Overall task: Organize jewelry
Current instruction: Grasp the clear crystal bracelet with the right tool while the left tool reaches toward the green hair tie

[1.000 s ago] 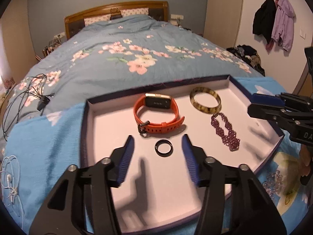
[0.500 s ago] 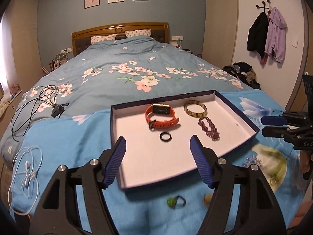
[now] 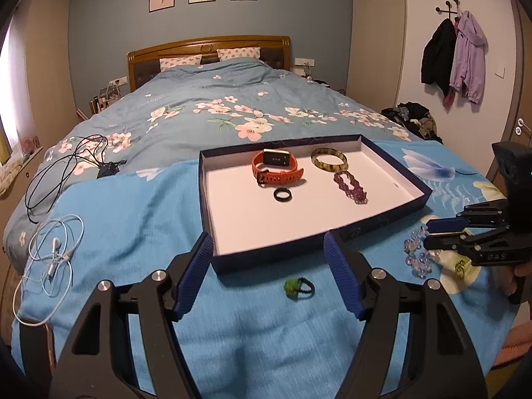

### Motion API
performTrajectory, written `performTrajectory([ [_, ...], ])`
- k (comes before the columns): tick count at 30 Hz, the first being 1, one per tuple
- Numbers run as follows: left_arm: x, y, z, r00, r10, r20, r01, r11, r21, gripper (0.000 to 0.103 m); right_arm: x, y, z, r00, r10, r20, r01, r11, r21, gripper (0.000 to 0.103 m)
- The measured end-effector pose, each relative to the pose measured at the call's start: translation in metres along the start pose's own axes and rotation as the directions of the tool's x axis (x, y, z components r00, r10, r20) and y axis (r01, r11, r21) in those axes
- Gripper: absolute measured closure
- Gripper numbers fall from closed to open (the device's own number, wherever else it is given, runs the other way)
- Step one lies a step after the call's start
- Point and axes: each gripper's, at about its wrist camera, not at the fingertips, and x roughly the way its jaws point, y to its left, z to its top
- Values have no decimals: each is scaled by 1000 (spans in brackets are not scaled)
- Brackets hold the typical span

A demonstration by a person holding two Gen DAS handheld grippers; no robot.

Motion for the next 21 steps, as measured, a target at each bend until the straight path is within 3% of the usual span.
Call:
performTrajectory([
  [5, 1, -4, -6, 1000, -10, -10, 10, 1000, 9, 35, 3, -5, -2, 1000, 12, -10, -12, 1000, 24, 89],
  [10, 2, -6, -10, 1000, -22, -20, 23, 1000, 10, 35, -1, -3, -1, 1000, 1, 4, -1, 1000, 19, 95],
  [21, 0, -25, -19, 997, -71, -28, 73, 995, 68, 35, -27, 8, 11, 995, 28, 96, -28, 1000, -2, 96],
])
